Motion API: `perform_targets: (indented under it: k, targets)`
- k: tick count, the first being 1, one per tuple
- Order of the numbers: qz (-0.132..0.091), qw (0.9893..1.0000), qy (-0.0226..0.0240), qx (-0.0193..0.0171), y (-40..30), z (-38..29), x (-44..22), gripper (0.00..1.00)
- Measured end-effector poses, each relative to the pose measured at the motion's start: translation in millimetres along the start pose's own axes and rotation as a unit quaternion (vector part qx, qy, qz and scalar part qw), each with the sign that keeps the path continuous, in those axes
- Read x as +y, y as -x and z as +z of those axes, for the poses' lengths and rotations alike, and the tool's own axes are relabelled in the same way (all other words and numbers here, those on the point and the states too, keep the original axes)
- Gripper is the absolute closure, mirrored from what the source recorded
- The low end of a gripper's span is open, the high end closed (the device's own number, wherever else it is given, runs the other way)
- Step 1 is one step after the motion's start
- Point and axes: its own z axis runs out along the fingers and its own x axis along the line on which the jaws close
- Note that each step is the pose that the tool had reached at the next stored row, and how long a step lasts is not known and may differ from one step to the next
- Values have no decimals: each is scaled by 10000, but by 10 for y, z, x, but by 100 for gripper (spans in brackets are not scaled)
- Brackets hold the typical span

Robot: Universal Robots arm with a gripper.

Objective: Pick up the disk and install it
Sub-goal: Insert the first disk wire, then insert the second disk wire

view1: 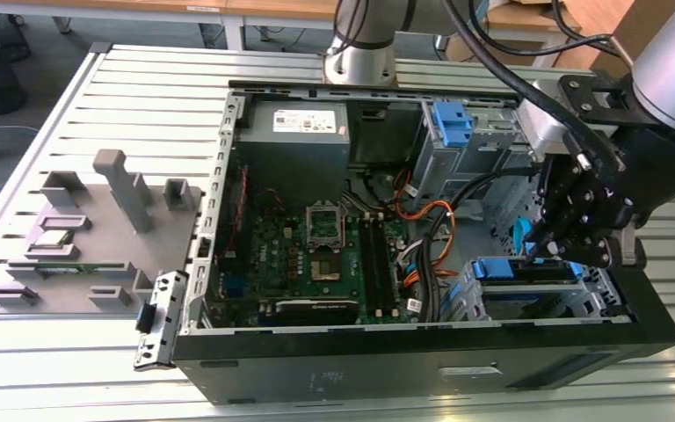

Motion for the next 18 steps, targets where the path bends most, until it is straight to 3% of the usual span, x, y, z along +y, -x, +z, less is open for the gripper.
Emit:
perform_targets:
  k: [5,9,18]
  targets:
    - [3,10000,26,1,4,-13,-40,76]
    - [2,10000,30,1,11,-125,-42,76]
    - [3,10000,31,-1,14,-172,-42,76]
